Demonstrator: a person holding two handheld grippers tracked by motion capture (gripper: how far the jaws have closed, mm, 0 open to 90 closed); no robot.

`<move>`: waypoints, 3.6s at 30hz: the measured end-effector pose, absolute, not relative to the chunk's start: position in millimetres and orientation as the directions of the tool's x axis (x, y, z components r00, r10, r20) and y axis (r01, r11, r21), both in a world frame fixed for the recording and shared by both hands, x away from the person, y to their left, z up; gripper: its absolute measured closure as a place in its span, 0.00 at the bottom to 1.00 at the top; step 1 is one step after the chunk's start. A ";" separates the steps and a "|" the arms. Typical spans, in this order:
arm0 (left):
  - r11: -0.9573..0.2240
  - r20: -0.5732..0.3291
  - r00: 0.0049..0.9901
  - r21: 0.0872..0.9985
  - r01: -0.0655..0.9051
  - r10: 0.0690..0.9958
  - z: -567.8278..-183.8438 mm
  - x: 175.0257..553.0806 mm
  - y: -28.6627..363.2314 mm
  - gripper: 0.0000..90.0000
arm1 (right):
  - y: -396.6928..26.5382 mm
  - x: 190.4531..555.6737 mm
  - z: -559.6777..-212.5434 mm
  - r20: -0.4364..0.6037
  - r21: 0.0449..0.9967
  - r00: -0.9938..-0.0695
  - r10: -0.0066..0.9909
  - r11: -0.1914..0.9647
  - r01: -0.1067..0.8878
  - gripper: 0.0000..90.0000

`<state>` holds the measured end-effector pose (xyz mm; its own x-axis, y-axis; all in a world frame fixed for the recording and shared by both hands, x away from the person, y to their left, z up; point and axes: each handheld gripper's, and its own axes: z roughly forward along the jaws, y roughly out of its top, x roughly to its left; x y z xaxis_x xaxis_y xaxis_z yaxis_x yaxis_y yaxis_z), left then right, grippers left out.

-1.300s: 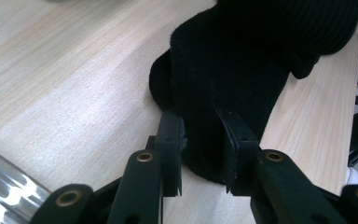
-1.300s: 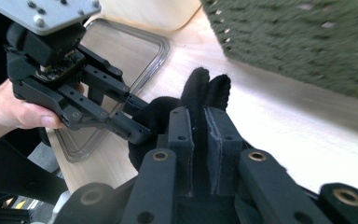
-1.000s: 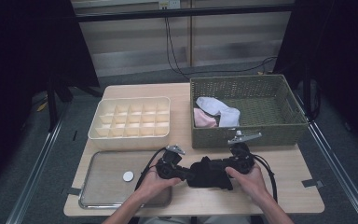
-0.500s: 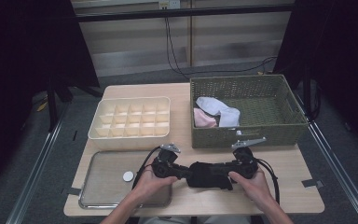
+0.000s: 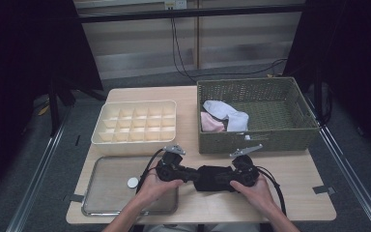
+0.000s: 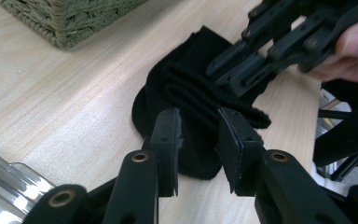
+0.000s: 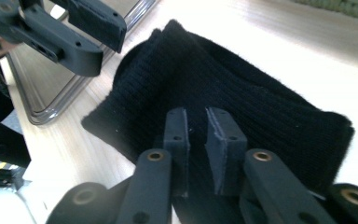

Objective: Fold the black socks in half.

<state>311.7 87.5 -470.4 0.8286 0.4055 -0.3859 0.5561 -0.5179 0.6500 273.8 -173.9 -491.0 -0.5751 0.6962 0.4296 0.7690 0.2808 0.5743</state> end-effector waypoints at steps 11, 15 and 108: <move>-0.520 -0.387 0.850 0.674 0.525 0.357 -459.3 312.5 76.8 0.77 | -210.8 252.3 -477.9 0.460 0.579 -0.532 0.711 0.214 0.787 0.88; -0.522 -0.387 0.859 0.683 0.511 0.335 -455.3 313.2 63.9 0.77 | -210.2 250.0 -484.9 0.449 0.558 -0.526 0.723 0.233 0.796 0.90; -0.546 -0.340 0.857 0.664 0.511 0.388 -469.1 304.9 69.8 0.63 | -231.3 260.6 -473.6 0.511 0.613 -0.504 0.696 0.116 0.782 0.90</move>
